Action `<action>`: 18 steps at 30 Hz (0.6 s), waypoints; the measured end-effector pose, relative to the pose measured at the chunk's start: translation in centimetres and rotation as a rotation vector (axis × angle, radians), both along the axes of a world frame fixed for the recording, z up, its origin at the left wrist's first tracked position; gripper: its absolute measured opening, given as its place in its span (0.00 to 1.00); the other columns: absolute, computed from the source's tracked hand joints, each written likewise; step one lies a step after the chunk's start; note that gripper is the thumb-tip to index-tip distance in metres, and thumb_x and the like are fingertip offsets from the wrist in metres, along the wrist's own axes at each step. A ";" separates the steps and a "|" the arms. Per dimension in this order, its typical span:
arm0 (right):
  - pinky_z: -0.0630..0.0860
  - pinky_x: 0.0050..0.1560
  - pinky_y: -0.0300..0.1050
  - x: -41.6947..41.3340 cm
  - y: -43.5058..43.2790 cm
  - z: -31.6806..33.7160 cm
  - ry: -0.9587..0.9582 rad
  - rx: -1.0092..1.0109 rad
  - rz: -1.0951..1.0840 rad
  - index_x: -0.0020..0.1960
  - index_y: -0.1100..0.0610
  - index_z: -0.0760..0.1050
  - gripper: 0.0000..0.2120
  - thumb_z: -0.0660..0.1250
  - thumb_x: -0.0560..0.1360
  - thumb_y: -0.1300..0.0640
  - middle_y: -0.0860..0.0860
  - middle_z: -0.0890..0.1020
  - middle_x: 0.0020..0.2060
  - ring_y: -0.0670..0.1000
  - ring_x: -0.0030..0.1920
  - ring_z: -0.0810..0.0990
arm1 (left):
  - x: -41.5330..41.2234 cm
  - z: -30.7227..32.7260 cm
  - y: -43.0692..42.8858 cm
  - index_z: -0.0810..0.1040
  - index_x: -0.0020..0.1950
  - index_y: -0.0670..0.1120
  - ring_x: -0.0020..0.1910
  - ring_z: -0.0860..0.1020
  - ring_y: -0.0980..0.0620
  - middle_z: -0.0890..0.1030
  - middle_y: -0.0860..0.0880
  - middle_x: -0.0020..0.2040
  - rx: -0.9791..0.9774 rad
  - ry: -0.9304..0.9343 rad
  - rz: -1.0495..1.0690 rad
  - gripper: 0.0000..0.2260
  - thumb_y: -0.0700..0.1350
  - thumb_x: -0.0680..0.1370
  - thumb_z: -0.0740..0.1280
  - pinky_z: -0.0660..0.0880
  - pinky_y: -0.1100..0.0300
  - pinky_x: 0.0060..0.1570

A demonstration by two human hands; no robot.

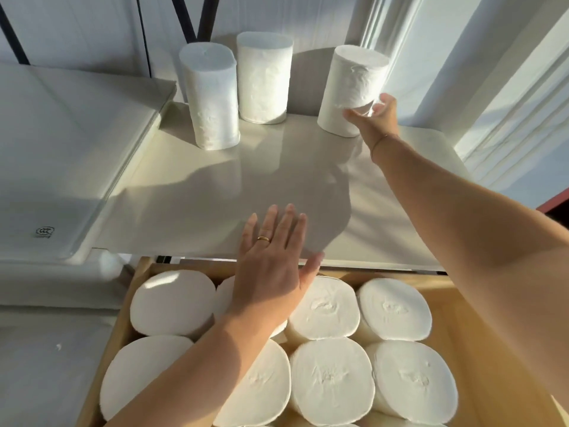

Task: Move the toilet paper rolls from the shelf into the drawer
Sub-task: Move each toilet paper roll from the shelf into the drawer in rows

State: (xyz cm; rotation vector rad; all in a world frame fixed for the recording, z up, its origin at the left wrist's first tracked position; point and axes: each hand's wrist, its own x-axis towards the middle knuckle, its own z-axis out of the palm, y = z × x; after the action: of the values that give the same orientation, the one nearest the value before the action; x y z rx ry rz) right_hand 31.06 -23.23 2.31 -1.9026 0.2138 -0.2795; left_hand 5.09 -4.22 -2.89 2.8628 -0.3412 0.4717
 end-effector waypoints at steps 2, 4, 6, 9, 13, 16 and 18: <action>0.76 0.52 0.37 1.4 -0.2 0.1 -0.009 0.037 0.023 0.69 0.58 0.62 0.39 0.78 0.64 0.53 0.50 0.77 0.56 0.49 0.56 0.77 | 0.1 -0.2 0.0 0.71 0.69 0.44 0.70 0.68 0.43 0.71 0.44 0.70 0.012 -0.014 -0.002 0.26 0.58 0.79 0.53 0.63 0.43 0.68; 0.74 0.44 0.34 2.2 -0.2 0.2 -0.022 0.060 0.066 0.66 0.59 0.64 0.37 0.79 0.63 0.56 0.48 0.77 0.50 0.47 0.50 0.78 | 0.3 -0.3 0.1 0.70 0.70 0.43 0.70 0.68 0.43 0.71 0.44 0.70 0.025 -0.020 -0.009 0.26 0.58 0.79 0.53 0.63 0.43 0.68; 0.75 0.48 0.38 2.9 0.0 0.2 -0.043 0.075 0.110 0.66 0.59 0.63 0.38 0.79 0.62 0.59 0.49 0.76 0.53 0.47 0.53 0.77 | 0.3 -0.4 0.1 0.71 0.69 0.43 0.70 0.68 0.42 0.71 0.44 0.70 0.034 -0.043 -0.010 0.26 0.58 0.79 0.54 0.63 0.42 0.68; 0.77 0.58 0.47 2.9 0.6 0.5 -0.060 0.083 0.081 0.66 0.59 0.63 0.39 0.80 0.61 0.59 0.52 0.77 0.59 0.51 0.59 0.77 | 0.4 -0.7 0.1 0.71 0.69 0.43 0.69 0.69 0.42 0.72 0.44 0.69 0.045 -0.062 -0.005 0.25 0.58 0.79 0.55 0.64 0.42 0.68; 0.79 0.59 0.51 0.3 0.5 1.1 -0.094 0.074 0.059 0.63 0.60 0.73 0.34 0.80 0.60 0.57 0.55 0.82 0.56 0.53 0.56 0.81 | 0.6 -0.9 0.3 0.72 0.68 0.43 0.68 0.70 0.43 0.73 0.44 0.68 0.030 -0.059 -0.009 0.25 0.58 0.79 0.54 0.64 0.43 0.68; 0.79 0.58 0.48 -4.6 -1.3 1.3 -0.097 0.055 0.141 0.65 0.59 0.72 0.34 0.79 0.60 0.59 0.55 0.82 0.57 0.52 0.58 0.81 | 0.5 -0.8 0.5 0.70 0.70 0.44 0.70 0.67 0.44 0.71 0.45 0.70 0.016 -0.042 -0.023 0.26 0.58 0.80 0.52 0.60 0.44 0.70; 0.77 0.58 0.44 -8.8 -3.4 1.5 -0.057 0.013 0.214 0.66 0.56 0.70 0.36 0.80 0.62 0.61 0.51 0.81 0.57 0.47 0.57 0.80 | 0.4 -0.9 0.6 0.68 0.71 0.45 0.72 0.65 0.45 0.69 0.46 0.71 0.004 -0.041 -0.014 0.26 0.59 0.80 0.51 0.58 0.45 0.71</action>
State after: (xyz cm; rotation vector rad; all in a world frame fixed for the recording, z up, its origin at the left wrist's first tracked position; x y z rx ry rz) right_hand 22.22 -26.64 3.84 -1.8834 -0.0265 -0.1870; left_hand 5.44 -3.63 -3.74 2.8566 -0.3689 0.5282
